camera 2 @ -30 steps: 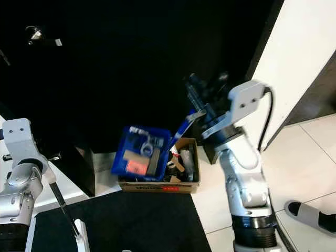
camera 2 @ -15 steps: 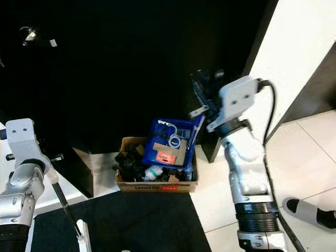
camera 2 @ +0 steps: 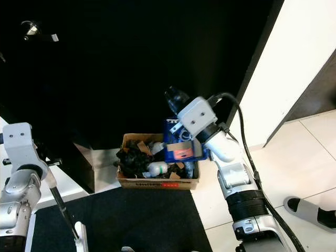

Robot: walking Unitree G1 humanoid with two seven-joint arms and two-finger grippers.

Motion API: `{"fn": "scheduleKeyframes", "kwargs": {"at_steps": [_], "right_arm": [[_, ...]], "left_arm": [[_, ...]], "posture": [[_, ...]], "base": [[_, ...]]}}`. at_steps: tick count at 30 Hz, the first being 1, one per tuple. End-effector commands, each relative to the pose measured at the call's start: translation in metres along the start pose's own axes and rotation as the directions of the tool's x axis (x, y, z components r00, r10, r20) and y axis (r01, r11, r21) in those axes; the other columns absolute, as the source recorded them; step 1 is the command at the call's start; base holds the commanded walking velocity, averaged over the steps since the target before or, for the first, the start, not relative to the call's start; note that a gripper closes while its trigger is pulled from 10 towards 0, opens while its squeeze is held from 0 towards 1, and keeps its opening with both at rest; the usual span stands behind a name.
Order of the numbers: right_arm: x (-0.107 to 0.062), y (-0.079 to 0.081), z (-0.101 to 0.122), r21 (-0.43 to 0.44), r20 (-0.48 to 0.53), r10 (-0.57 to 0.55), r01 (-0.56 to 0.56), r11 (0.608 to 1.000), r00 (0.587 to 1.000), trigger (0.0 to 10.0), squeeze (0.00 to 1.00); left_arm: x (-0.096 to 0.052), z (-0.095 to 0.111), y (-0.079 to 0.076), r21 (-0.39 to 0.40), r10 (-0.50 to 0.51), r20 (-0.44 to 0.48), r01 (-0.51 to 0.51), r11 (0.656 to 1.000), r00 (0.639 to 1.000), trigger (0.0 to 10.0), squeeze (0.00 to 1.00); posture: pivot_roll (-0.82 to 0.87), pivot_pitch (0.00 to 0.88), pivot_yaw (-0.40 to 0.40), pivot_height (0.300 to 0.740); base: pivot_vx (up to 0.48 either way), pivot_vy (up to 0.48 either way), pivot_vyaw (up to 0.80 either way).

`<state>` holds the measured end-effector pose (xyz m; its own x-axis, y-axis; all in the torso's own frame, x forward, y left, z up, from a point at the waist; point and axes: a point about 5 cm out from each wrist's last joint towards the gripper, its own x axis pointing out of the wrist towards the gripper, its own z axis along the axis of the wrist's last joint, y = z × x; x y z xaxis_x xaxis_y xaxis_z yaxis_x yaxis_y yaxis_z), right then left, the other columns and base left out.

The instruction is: Sweep floor

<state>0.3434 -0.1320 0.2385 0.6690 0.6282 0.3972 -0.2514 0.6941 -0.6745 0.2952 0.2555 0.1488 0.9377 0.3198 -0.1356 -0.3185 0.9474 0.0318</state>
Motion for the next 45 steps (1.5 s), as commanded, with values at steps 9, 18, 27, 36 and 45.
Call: {"fn": "scheduleKeyframes", "kwargs": {"at_steps": [9,18,27,36,45], "right_arm": [[0.013,0.002,0.013,-0.226,0.152,0.045,-0.009,0.974,0.987,10.0,0.00],[0.026,0.005,0.016,-0.319,0.198,0.058,0.009,0.948,0.978,10.0,0.00],[0.044,-0.002,0.053,-0.374,0.378,0.091,0.062,0.925,0.921,10.0,0.00],[0.037,0.023,0.093,-0.330,0.548,0.171,0.023,0.944,0.819,10.0,0.00],[0.039,0.021,0.092,-0.295,0.533,0.140,0.027,0.955,0.835,10.0,0.00]], "left_arm": [[-0.019,-0.010,0.001,-0.036,0.041,-0.022,-0.041,0.999,0.999,10.0,0.00],[-0.033,-0.021,0.000,-0.074,0.082,-0.045,-0.085,0.994,0.996,10.0,0.00],[-0.034,-0.022,0.000,-0.079,0.082,-0.055,-0.087,0.993,0.995,10.0,0.00],[-0.025,-0.013,-0.006,-0.054,0.038,-0.040,-0.040,0.998,0.998,10.0,0.00],[-0.019,-0.008,-0.010,-0.045,0.012,-0.032,-0.014,0.999,0.999,10.0,0.00]], "posture": [[0.08,0.305,0.008,0.740],[0.06,0.313,-0.054,0.740],[0.07,0.304,-0.033,0.740],[0.08,0.289,0.027,0.740],[0.07,0.277,0.044,0.740]], "base": [[0.000,0.000,0.00],[0.000,0.000,0.00],[0.000,0.000,0.00],[0.000,0.000,0.00],[0.000,0.000,0.00]]}}
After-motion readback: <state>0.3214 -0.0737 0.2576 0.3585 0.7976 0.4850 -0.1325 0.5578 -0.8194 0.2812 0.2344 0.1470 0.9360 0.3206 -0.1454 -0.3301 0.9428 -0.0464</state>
